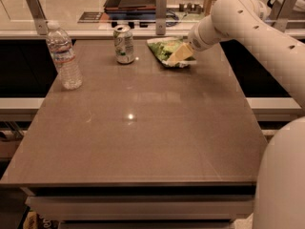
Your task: Move green jalapeno chip bag near water bottle
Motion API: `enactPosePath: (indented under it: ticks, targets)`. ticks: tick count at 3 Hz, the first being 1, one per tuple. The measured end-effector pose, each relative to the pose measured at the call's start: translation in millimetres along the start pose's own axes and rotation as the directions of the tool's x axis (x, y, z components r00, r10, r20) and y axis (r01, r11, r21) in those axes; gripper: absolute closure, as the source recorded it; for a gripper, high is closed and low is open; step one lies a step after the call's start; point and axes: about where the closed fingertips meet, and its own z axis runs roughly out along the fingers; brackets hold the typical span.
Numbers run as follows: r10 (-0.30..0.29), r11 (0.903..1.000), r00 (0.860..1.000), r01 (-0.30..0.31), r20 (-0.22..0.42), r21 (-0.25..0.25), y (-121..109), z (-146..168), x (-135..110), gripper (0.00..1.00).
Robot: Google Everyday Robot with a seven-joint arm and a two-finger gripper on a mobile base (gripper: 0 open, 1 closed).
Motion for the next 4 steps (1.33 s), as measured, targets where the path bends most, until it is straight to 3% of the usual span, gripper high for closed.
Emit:
enactPosePath:
  ticks: [1, 2, 4]
  targets:
    - [0.026, 0.9992, 1.000, -0.027, -0.002, -0.029, 4.0, 11.8, 6.1, 0.00]
    - [0.027, 0.9991, 1.000, -0.027, -0.003, -0.034, 6.0, 14.6, 6.6, 0.16]
    - [0.026, 0.9988, 1.000, -0.026, -0.006, -0.042, 9.7, 19.5, 7.4, 0.62]
